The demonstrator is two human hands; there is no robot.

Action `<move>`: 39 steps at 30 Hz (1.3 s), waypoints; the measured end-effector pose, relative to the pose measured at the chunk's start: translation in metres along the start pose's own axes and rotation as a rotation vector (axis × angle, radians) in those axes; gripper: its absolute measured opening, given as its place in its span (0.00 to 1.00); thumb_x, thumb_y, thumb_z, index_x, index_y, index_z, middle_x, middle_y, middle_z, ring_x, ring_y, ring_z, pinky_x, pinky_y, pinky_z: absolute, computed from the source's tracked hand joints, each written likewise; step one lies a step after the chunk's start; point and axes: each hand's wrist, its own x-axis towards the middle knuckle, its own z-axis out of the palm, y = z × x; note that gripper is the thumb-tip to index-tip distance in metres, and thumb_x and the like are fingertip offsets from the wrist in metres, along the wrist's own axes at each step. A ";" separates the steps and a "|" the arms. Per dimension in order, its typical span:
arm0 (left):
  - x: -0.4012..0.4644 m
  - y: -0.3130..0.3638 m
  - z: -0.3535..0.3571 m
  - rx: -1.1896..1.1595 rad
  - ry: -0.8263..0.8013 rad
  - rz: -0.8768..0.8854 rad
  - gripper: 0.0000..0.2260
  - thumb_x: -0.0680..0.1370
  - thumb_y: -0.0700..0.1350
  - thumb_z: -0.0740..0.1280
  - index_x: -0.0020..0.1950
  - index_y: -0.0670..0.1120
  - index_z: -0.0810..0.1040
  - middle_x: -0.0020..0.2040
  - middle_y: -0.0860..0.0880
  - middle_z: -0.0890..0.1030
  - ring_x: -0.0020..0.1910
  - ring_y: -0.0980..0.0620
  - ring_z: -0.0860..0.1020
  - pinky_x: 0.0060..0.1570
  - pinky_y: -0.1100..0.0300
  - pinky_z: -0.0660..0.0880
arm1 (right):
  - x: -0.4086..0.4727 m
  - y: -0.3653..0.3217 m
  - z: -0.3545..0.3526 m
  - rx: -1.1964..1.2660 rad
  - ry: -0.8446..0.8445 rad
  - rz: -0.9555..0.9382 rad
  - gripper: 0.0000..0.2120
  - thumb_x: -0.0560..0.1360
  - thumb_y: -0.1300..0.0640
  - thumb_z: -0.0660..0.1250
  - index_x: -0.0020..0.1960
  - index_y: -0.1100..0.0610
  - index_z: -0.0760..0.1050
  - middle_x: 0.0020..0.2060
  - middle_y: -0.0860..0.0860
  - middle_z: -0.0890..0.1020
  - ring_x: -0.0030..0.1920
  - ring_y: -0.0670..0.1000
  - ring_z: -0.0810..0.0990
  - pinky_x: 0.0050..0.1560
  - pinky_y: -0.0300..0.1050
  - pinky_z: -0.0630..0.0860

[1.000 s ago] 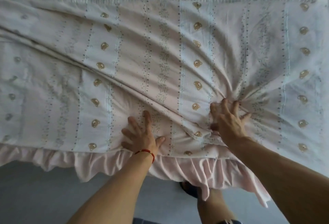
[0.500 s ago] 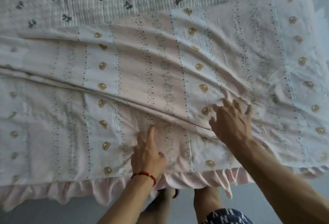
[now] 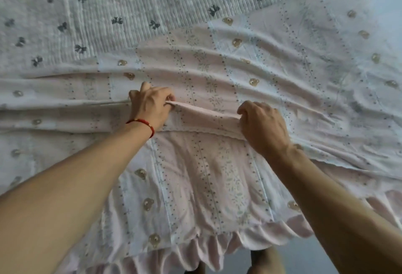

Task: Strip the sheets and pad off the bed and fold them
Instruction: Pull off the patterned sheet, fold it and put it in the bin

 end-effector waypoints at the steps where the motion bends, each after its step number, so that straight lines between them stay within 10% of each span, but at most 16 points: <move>1: 0.005 0.002 0.001 0.012 -0.005 -0.042 0.06 0.75 0.49 0.72 0.49 0.52 0.77 0.51 0.49 0.78 0.56 0.41 0.71 0.51 0.49 0.63 | -0.010 -0.009 0.000 0.033 0.103 0.000 0.10 0.78 0.62 0.64 0.57 0.55 0.80 0.50 0.53 0.84 0.51 0.56 0.80 0.51 0.52 0.76; 7: -0.013 0.018 0.017 -0.135 0.022 -0.375 0.09 0.78 0.51 0.68 0.45 0.46 0.80 0.45 0.40 0.82 0.47 0.37 0.80 0.45 0.51 0.77 | -0.051 -0.053 0.025 0.651 -0.117 0.499 0.12 0.76 0.54 0.66 0.38 0.59 0.81 0.31 0.56 0.83 0.32 0.56 0.83 0.38 0.55 0.83; 10: -0.038 0.031 0.027 -0.486 0.116 -0.612 0.09 0.76 0.51 0.70 0.47 0.47 0.85 0.45 0.44 0.85 0.49 0.41 0.81 0.45 0.55 0.75 | -0.031 -0.070 0.033 1.451 -0.035 1.024 0.09 0.77 0.58 0.72 0.48 0.66 0.81 0.42 0.63 0.85 0.41 0.59 0.86 0.45 0.53 0.85; 13: -0.052 0.038 0.040 -0.774 0.095 -0.770 0.18 0.74 0.56 0.72 0.61 0.51 0.84 0.56 0.45 0.83 0.55 0.45 0.80 0.59 0.55 0.77 | -0.012 -0.076 0.044 1.728 0.215 1.277 0.12 0.74 0.58 0.76 0.49 0.65 0.77 0.51 0.65 0.83 0.50 0.62 0.85 0.42 0.52 0.85; 17: -0.067 0.062 0.042 -0.756 0.163 -0.855 0.24 0.74 0.54 0.74 0.67 0.47 0.78 0.64 0.41 0.73 0.59 0.42 0.75 0.63 0.53 0.74 | -0.005 -0.081 0.060 1.677 0.220 1.426 0.18 0.71 0.53 0.78 0.49 0.64 0.77 0.46 0.61 0.84 0.44 0.60 0.85 0.39 0.54 0.84; 22: -0.060 0.073 0.038 -1.541 0.229 -1.295 0.43 0.60 0.61 0.81 0.68 0.48 0.67 0.63 0.51 0.75 0.58 0.51 0.77 0.57 0.57 0.76 | -0.015 -0.078 0.049 1.655 0.173 1.443 0.23 0.68 0.52 0.81 0.53 0.63 0.75 0.44 0.59 0.83 0.40 0.57 0.84 0.40 0.53 0.83; 25: -0.059 0.061 0.039 -1.827 0.179 -1.297 0.17 0.77 0.52 0.72 0.62 0.46 0.77 0.60 0.53 0.78 0.57 0.54 0.77 0.55 0.62 0.74 | -0.040 -0.080 0.040 1.817 0.142 1.380 0.21 0.71 0.52 0.80 0.54 0.62 0.75 0.47 0.60 0.84 0.45 0.57 0.85 0.41 0.52 0.84; 30: -0.130 0.061 0.038 -1.833 0.090 -1.282 0.07 0.81 0.45 0.66 0.57 0.48 0.81 0.60 0.49 0.83 0.41 0.62 0.80 0.31 0.71 0.70 | -0.096 -0.036 0.031 1.858 0.300 1.401 0.27 0.72 0.49 0.78 0.64 0.62 0.75 0.53 0.58 0.85 0.50 0.57 0.86 0.39 0.49 0.83; 39: -0.250 0.069 0.065 -1.733 0.128 -1.361 0.14 0.76 0.51 0.73 0.58 0.46 0.81 0.57 0.46 0.84 0.53 0.50 0.82 0.37 0.56 0.83 | -0.162 0.070 -0.005 1.526 0.399 1.471 0.10 0.75 0.58 0.75 0.51 0.62 0.77 0.33 0.56 0.83 0.28 0.54 0.82 0.31 0.49 0.80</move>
